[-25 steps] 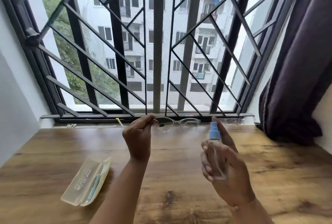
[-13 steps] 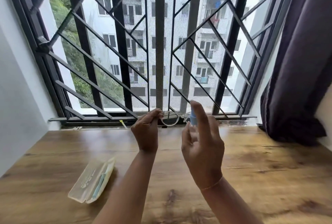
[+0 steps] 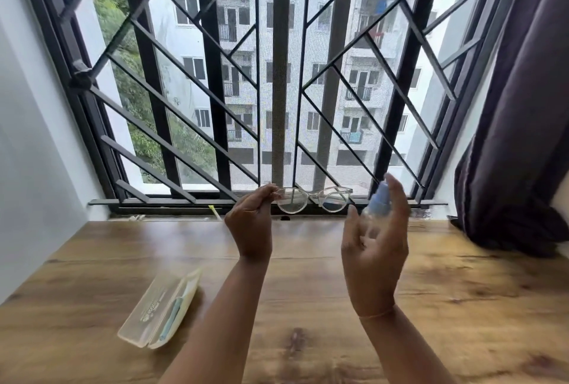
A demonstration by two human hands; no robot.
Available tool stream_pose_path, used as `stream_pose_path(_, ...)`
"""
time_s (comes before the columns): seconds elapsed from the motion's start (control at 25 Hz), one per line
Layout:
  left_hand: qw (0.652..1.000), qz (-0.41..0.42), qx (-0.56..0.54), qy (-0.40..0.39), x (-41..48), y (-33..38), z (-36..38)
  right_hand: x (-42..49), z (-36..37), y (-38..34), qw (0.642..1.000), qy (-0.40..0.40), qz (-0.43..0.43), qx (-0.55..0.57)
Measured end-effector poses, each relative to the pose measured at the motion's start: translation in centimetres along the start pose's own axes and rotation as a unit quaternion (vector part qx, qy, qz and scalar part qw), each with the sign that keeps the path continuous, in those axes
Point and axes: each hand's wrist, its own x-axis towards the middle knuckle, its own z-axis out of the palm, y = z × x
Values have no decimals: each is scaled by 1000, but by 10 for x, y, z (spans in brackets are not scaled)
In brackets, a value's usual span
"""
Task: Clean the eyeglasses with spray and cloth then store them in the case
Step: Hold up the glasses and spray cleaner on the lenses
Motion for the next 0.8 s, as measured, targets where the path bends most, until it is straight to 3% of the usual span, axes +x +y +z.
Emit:
stream_pose_path(0.12,1000,-11,-23,7,1,-3,-2,12,-24,5,973,-54,135,178)
stream_pose_path(0.2,1000,-16,-23,8,1,-6,-3,14,-38,12,964,-94,145,203)
stream_pose_path(0.32,998,-38,-41,5,-1,-7,-3,11,-43,15,995,-100,-2,8)
stream_pose_path(0.4,998,-43,-45,-1,-4,-8,-2,6,-38,17,990,-89,-77,-75)
stream_pose_path(0.8,1000,-13,-12,-9,-8,-10,-5,8,-26,16,991,-10,-106,-83)
